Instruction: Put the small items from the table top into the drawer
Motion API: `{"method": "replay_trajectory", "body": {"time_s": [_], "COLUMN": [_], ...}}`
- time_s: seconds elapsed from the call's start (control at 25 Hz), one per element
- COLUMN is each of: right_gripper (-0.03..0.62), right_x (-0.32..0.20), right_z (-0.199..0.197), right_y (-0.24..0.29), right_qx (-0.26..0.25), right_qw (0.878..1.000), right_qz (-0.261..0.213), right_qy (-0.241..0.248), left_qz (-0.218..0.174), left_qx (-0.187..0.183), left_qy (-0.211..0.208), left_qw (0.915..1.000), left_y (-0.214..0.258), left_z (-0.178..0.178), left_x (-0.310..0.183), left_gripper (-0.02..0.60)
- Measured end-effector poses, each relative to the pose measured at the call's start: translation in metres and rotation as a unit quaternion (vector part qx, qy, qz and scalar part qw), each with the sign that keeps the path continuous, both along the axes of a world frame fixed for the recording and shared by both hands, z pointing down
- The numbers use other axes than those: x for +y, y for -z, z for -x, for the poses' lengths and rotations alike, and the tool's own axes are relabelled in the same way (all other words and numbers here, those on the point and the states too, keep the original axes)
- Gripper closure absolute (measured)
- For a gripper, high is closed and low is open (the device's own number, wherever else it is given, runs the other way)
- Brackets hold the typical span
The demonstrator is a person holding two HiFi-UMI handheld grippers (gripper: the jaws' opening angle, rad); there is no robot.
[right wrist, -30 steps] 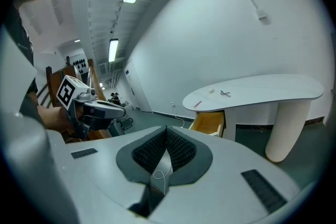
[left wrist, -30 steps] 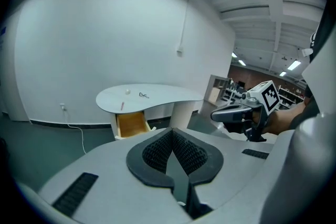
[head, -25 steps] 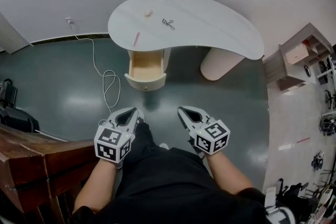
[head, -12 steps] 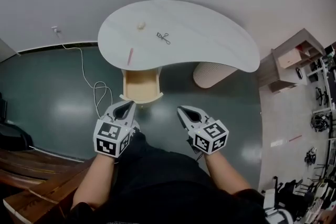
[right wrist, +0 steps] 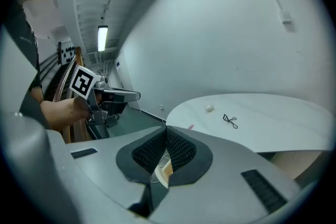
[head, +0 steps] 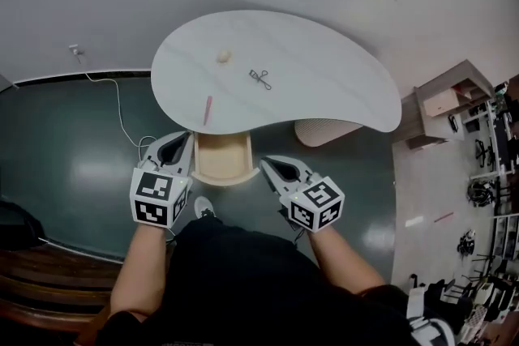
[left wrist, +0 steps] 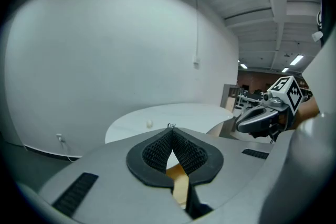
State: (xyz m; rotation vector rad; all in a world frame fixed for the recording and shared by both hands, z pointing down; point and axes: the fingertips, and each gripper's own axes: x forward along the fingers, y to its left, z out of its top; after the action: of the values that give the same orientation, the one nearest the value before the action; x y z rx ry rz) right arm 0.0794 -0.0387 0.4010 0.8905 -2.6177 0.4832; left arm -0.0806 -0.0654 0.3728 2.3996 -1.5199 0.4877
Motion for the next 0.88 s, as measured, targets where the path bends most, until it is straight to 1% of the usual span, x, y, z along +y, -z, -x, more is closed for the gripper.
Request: {"method": "replay_trajectory", "body": {"time_s": [0.16,0.24,0.32,0.48,0.6,0.72,0.88], "right_gripper": [0.594,0.594,0.594,0.594,0.594,0.594,0.594], "right_x": [-0.032,-0.047,-0.062,-0.091,-0.114,-0.142,-0.179], "right_z": [0.02,0.025,0.028,0.027,0.018,0.004,-0.007], "right_y": [-0.004,-0.008,-0.013,-0.026,-0.035,-0.047,-0.067], "right_qx": [0.007,0.011,0.016,0.034,0.06,0.094,0.14], "right_qw": [1.0,1.0,0.999,0.998,0.996,0.993,0.988], "right_qz": [0.0,0.002,0.003,-0.004,-0.017,-0.032,-0.044], "right_qy": [-0.006,-0.017,-0.028,-0.049,-0.064,-0.067,-0.05], "left_qz": [0.014,0.025,0.033,0.046,0.056,0.063,0.071], "left_qx": [0.006,0.012,0.009,0.003,0.005,0.0,0.0], "left_qy": [-0.016,-0.029,-0.045,-0.066,-0.076,-0.075,-0.054], "left_qw": [0.9998,0.9992,0.9984,0.9968,0.9955,0.9951,0.996], "left_y": [-0.01,-0.016,-0.024,-0.037,-0.042,-0.047,-0.052], "left_z": [0.014,0.016,0.015,0.013,0.01,0.006,0.003], "left_x": [-0.023,-0.029,-0.036,-0.051,-0.056,-0.064,-0.073], "left_gripper": [0.565,0.565,0.566,0.566,0.566,0.566,0.566]}}
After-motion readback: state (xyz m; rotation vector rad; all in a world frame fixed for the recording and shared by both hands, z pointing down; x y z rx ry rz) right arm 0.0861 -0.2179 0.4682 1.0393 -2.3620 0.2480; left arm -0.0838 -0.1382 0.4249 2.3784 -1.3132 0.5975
